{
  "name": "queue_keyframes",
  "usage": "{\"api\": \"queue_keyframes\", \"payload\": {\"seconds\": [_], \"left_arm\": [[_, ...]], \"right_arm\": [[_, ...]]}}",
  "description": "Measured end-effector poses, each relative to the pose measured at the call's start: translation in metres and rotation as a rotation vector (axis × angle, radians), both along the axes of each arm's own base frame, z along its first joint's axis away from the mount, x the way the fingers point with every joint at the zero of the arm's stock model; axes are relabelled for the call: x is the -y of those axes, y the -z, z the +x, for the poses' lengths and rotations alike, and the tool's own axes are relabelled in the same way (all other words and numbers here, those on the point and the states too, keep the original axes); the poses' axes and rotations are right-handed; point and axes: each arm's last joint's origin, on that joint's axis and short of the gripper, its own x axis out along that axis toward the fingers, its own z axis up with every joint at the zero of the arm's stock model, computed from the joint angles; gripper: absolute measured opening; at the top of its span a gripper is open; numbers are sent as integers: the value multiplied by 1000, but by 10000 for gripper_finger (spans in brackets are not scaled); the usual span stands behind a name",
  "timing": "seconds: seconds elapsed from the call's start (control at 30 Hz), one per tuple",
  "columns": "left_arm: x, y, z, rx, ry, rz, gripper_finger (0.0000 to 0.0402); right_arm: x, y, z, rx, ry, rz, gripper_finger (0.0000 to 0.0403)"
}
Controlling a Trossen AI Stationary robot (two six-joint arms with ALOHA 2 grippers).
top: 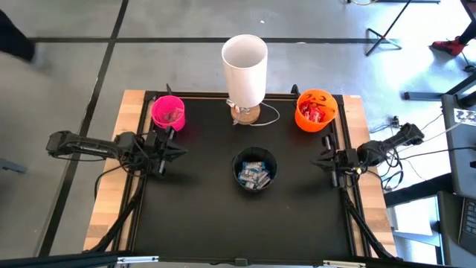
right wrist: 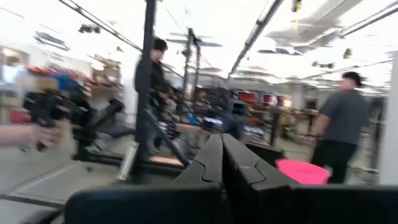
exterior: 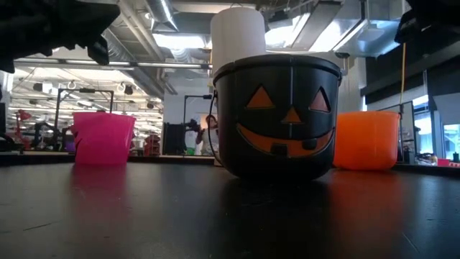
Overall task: Sort candy
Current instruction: Return to Home Position
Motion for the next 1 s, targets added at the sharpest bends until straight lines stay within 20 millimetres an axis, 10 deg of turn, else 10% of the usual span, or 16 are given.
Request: {"api": "queue_keyframes", "payload": {"seconds": [0.33,1.0], "left_arm": [[-2,0,0,-2,-66,28,0],[-2,1,0,-6,-78,25,0]], "right_arm": [[19,13,9,-128,200,50,1],[17,12,9,-124,67,107,1]]}}
